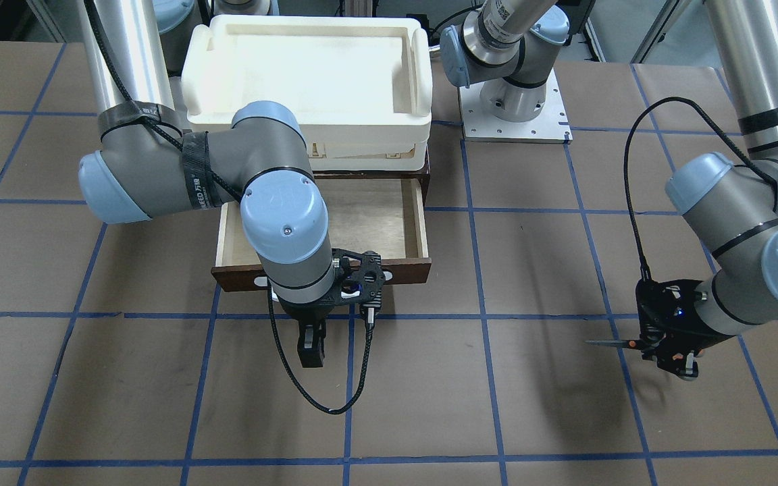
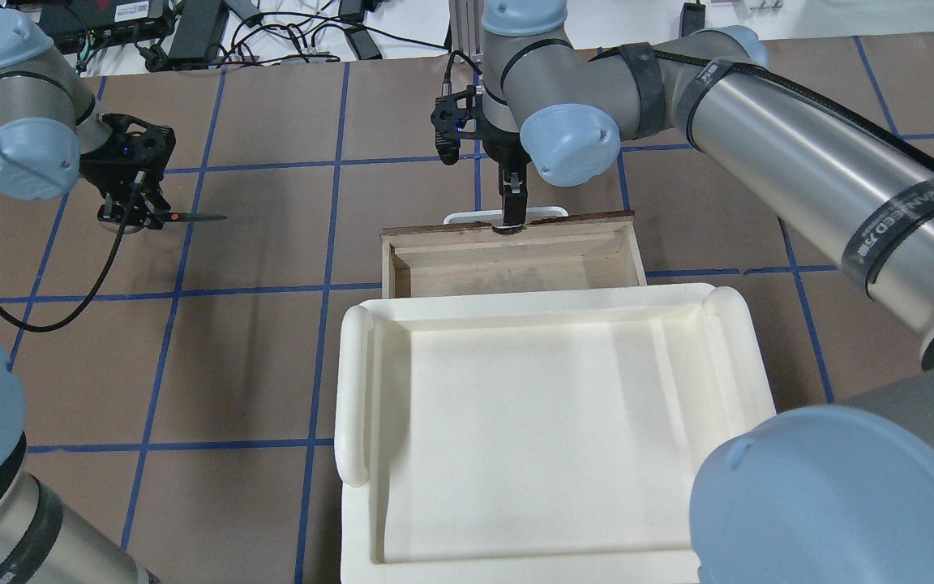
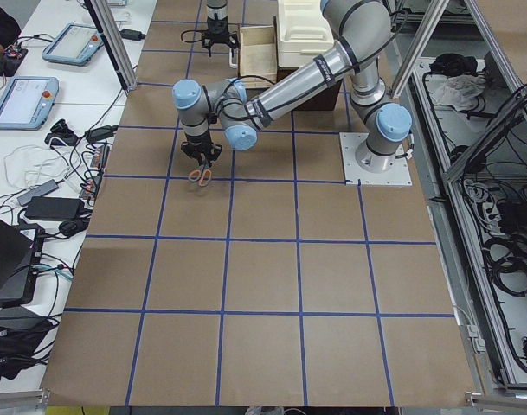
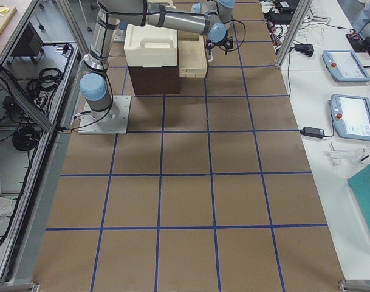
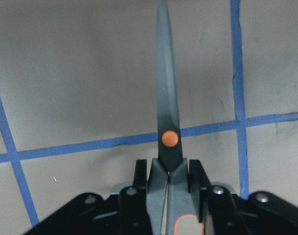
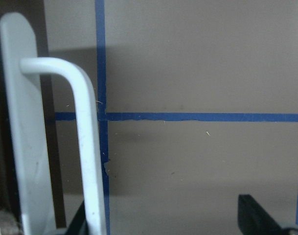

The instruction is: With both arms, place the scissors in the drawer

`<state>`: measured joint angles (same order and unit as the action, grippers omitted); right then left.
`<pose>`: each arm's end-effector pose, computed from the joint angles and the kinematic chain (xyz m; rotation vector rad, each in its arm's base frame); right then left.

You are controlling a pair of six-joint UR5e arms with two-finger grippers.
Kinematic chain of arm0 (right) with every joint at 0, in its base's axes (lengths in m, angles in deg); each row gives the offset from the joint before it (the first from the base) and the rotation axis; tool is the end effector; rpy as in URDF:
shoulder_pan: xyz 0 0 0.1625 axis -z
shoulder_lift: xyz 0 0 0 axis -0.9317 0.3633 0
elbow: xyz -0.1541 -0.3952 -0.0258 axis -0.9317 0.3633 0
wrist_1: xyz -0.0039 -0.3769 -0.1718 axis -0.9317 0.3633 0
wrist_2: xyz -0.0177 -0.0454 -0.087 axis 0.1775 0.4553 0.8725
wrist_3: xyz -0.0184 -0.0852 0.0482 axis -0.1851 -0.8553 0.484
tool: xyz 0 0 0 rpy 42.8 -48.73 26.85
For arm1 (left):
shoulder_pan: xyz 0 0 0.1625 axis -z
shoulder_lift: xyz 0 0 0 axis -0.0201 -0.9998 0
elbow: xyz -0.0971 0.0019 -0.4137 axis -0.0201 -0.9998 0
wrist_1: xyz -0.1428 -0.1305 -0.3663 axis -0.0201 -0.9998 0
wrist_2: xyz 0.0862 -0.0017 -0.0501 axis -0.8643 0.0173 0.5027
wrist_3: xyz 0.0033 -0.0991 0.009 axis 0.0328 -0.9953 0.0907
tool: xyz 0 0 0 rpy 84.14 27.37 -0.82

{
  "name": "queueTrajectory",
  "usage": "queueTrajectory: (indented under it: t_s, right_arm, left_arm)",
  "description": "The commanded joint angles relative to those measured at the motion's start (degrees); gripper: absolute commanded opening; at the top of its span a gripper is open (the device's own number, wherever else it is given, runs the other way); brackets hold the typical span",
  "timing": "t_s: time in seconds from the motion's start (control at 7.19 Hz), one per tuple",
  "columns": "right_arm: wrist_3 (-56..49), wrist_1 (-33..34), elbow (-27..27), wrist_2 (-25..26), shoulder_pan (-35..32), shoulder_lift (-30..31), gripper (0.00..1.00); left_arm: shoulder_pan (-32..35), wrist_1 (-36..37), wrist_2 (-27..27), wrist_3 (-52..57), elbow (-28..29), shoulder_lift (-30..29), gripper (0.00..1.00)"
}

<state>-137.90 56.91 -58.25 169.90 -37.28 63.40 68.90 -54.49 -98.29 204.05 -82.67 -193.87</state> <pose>0.3193 -0.6175 0.2935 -2.2112 2.2002 -0.0596 0.0964 -0.6449 0.2584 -2.3475 -2.0789 -0.0697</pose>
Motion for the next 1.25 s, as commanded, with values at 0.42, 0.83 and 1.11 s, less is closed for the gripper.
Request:
queueTrajectory:
  t_s: [0.42,0.83,1.11]
  right_arm:
    - [2.64,-0.69,0.15,-0.39,-0.02,1.77,1.00]
    - [2.65,-4.35,2.42,-1.98,0.42,3.18,1.00]
    - [2.65,-10.07,4.02,-1.98,2.00,5.98,1.00]
  left_arm:
    - [0.00,0.27,-0.11,0.02,-0.04,-0.43,0.00]
    - [0.00,0.44,-0.11,0.02,-0.04,-0.43,0.00]
    - [0.00,0.44,-0.11,0.02,0.05,-0.43,0.00]
